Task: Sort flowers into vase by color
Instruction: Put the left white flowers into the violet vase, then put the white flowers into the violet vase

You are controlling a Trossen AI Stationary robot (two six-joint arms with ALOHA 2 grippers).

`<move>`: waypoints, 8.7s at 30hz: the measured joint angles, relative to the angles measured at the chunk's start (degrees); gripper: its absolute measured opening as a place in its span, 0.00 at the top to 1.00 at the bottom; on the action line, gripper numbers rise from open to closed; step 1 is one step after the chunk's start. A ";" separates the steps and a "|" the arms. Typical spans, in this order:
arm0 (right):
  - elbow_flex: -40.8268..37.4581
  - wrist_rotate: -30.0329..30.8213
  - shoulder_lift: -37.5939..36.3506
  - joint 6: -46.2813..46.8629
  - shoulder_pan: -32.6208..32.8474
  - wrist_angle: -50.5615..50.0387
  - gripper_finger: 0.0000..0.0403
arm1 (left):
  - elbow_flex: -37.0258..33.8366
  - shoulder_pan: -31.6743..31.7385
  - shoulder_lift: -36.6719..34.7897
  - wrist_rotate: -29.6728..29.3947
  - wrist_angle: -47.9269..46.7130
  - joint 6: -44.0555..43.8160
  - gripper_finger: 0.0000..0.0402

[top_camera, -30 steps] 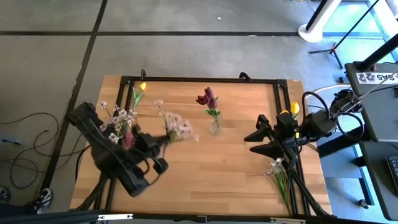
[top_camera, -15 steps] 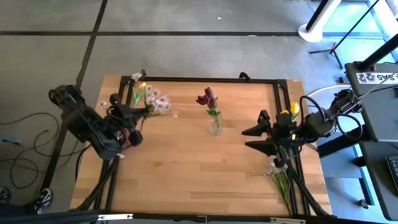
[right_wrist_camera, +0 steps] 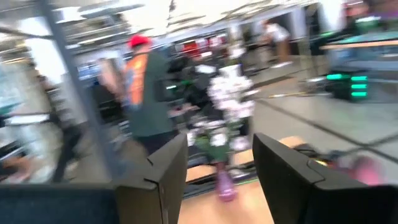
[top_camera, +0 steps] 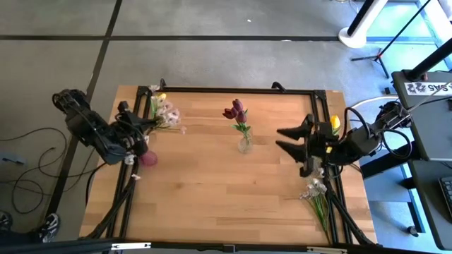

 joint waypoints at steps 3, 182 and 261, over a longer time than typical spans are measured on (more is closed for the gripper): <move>0.00 7.17 0.00 0.11 0.00 0.51 0.55 | -0.99 -2.14 -3.92 1.64 0.00 1.20 0.97; -0.02 35.50 5.23 22.78 0.00 0.61 0.55 | -21.85 16.77 -47.62 66.22 26.65 35.73 0.56; 0.04 28.15 9.60 22.80 -4.35 -3.60 0.55 | -10.27 16.77 -47.47 57.29 39.25 19.68 0.70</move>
